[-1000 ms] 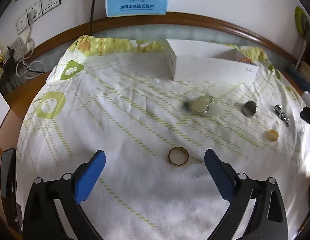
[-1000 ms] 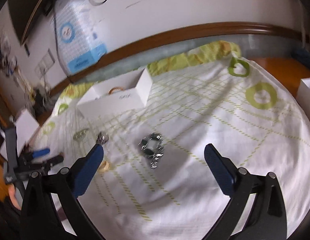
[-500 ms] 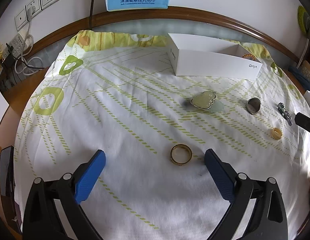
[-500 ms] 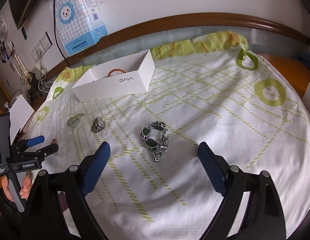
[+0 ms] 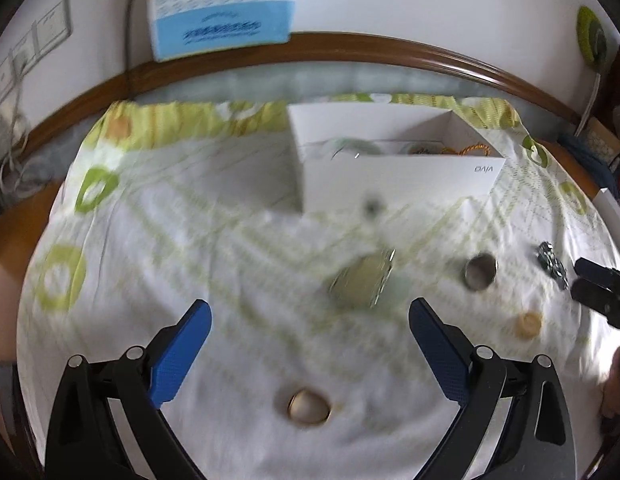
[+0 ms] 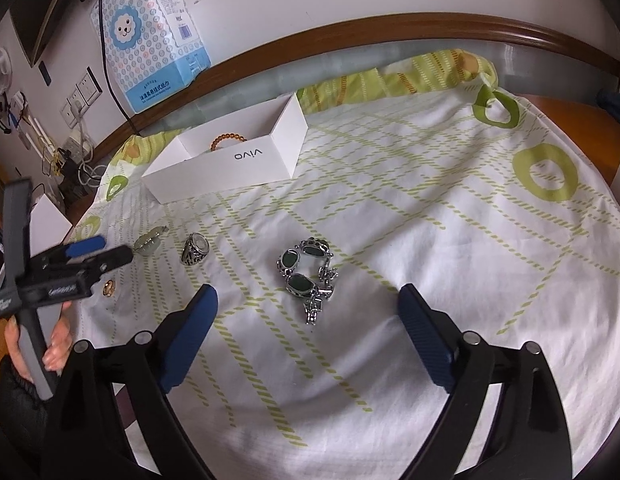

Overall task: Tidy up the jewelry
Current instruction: 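Withdraw both tools from the box back over the remaining jewelry, then grasp the pale jade gourd pendant with the left tool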

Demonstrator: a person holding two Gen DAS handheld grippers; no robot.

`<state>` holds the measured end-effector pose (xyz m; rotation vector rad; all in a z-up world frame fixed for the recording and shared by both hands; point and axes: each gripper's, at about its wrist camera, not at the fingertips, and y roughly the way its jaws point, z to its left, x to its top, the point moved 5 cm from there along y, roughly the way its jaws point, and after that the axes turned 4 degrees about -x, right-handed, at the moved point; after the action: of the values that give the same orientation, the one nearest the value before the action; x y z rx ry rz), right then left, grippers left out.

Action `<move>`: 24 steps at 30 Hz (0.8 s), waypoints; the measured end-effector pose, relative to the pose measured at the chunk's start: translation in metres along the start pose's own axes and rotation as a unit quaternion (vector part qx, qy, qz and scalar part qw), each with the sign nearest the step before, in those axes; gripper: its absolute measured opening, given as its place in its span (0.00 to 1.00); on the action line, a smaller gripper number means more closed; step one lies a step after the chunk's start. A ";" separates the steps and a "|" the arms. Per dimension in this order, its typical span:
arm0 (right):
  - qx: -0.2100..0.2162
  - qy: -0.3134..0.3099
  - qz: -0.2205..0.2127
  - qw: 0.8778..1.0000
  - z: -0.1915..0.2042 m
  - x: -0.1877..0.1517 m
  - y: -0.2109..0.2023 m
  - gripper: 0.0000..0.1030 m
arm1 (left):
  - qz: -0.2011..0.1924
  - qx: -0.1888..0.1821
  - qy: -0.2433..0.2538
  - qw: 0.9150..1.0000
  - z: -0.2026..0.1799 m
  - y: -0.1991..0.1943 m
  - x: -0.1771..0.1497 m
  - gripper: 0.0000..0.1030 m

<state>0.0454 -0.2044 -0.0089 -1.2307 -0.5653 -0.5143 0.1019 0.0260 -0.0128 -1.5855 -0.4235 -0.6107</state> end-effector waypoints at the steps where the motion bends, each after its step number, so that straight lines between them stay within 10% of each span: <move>1: 0.001 0.001 0.000 1.000 0.000 0.000 0.000 0.86 | 0.000 0.005 0.009 1.000 -0.003 0.004 0.004 0.96; 10: 0.012 0.013 -0.005 1.000 -0.003 0.001 -0.001 0.86 | -0.008 0.093 -0.033 0.995 0.044 0.013 0.010 0.97; 15: 0.012 0.013 -0.005 1.000 -0.003 0.001 -0.001 0.86 | -0.019 0.040 -0.149 0.988 0.092 0.000 0.002 0.94; 24: 0.012 0.013 -0.005 1.000 -0.003 0.001 -0.002 0.86 | -0.046 0.054 -0.001 0.997 0.030 -0.005 0.011 0.74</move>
<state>0.0454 -0.2075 -0.0077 -1.1962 -0.5544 -0.5305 0.1117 0.0557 -0.0032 -1.4692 -0.5243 -0.6458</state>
